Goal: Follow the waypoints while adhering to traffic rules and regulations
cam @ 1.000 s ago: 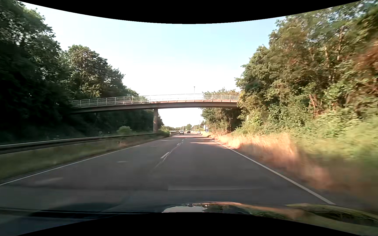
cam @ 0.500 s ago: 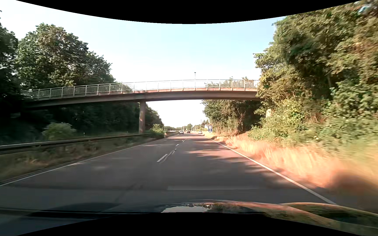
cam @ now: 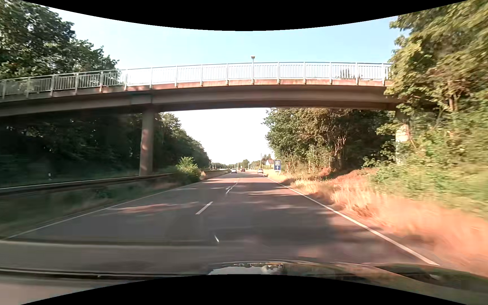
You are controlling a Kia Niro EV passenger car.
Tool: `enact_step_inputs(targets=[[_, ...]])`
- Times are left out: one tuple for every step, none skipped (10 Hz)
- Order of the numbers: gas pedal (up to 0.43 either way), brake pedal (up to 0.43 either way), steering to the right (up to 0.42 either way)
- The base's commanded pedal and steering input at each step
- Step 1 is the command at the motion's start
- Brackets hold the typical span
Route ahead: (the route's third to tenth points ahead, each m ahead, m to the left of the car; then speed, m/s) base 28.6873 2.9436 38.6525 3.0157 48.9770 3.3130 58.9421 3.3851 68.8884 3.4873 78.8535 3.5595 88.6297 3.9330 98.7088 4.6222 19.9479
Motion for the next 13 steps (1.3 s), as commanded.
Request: enact_step_inputs(targets=[[0.118, 0.0, -0.001], [0.118, 0.0, -0.001], [0.118, 0.0, -0.001], [0.118, 0.0, -0.001], [0.118, 0.0, -0.001], [0.118, 0.0, -0.001], [0.118, 0.0, -0.001], [0.118, 0.0, -0.001], [0.118, 0.0, -0.001], [0.118, 0.0, -0.001], [0.118, 0.0, -0.001], [0.118, 0.0, -0.001], [0.118, 0.0, -0.001]])
